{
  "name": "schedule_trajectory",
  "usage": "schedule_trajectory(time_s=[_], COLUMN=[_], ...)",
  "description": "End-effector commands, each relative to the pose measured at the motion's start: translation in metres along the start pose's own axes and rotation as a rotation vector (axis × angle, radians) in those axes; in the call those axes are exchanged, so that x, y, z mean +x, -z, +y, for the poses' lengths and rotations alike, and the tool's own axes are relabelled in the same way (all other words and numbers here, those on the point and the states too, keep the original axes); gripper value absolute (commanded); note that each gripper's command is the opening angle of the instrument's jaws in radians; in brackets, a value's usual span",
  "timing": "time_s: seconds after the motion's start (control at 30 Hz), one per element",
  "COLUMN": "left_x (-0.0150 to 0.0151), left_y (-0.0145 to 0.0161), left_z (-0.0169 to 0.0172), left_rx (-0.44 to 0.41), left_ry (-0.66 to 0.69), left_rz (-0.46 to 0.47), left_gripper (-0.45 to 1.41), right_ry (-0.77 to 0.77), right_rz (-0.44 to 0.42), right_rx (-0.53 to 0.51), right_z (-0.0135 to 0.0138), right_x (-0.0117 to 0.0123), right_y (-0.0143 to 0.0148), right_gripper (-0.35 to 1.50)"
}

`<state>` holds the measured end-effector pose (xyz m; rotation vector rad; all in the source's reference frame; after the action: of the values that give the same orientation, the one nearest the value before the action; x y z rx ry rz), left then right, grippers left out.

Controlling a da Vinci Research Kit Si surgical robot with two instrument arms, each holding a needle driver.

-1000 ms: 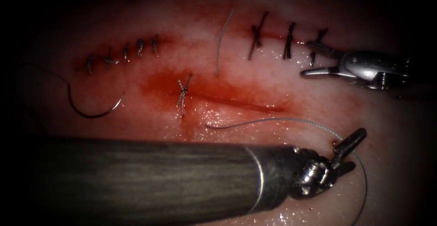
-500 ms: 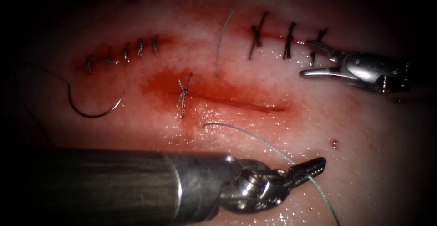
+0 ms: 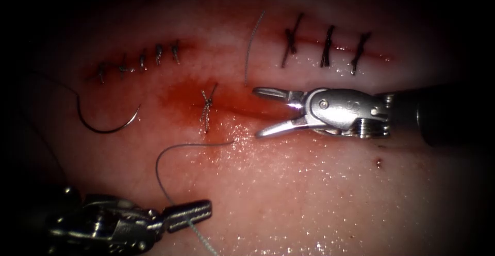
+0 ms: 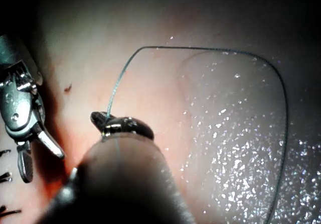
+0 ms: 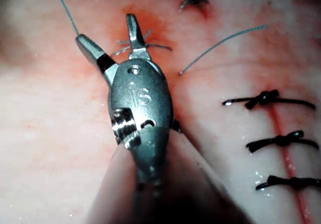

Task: Wound Closure

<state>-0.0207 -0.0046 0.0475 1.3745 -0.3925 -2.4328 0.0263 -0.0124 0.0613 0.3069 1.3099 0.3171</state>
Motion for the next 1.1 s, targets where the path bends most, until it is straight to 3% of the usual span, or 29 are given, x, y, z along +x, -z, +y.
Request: schedule_trajectory(time_s=[0.03,0.27,0.7,0.73,0.77,0.8,0.83,1.0,1.1], left_x=[-0.0001,-0.0012,-0.001,-0.001,-0.001,-0.001,-0.0011,-0.0013,-0.0017], left_y=[-0.0006,-0.0012,-0.0011,-0.001,-0.0009,-0.0009,-0.0008,-0.0007,-0.0009], left_z=[0.0007,0.0007,0.0011,0.0012,0.0012,0.0012,0.0013,0.0012,0.001], left_rx=[-0.006,-0.038,-0.058,-0.061,-0.061,-0.061,-0.062,-0.062,-0.041], left_ry=[-0.001,-0.005,-0.009,-0.01,-0.01,-0.01,-0.01,-0.009,0.015], left_rz=[-0.002,-0.031,-0.041,-0.042,-0.042,-0.043,-0.043,-0.045,-0.078], left_gripper=[-0.45,-0.45,-0.45,-0.45,-0.45,-0.45,-0.45,-0.45,0.89], right_ry=[0.01,0.055,0.128,0.132,0.138,0.141,0.143,0.15,0.158], right_rz=[-0.01,-0.027,-0.081,-0.081,-0.08,-0.079,-0.078,-0.08,-0.096], right_rx=[0.018,0.069,0.119,0.12,0.128,0.133,0.138,0.123,0.073], right_z=[-0.0013,-0.003,-0.0035,-0.0034,-0.0033,-0.0033,-0.0033,-0.0029,-0.0013], right_x=[0.0004,0.0016,0.0003,0.0001,-0.0002,-0.0003,-0.0005,0.0,0.0004], right_y=[-0.0027,-0.0074,-0.0139,-0.014,-0.0141,-0.0141,-0.0141,-0.0141,-0.0135], right_gripper=[1.22,1.2,1.16,1.05,0.41,-0.08,-0.35,-0.35,-0.35])
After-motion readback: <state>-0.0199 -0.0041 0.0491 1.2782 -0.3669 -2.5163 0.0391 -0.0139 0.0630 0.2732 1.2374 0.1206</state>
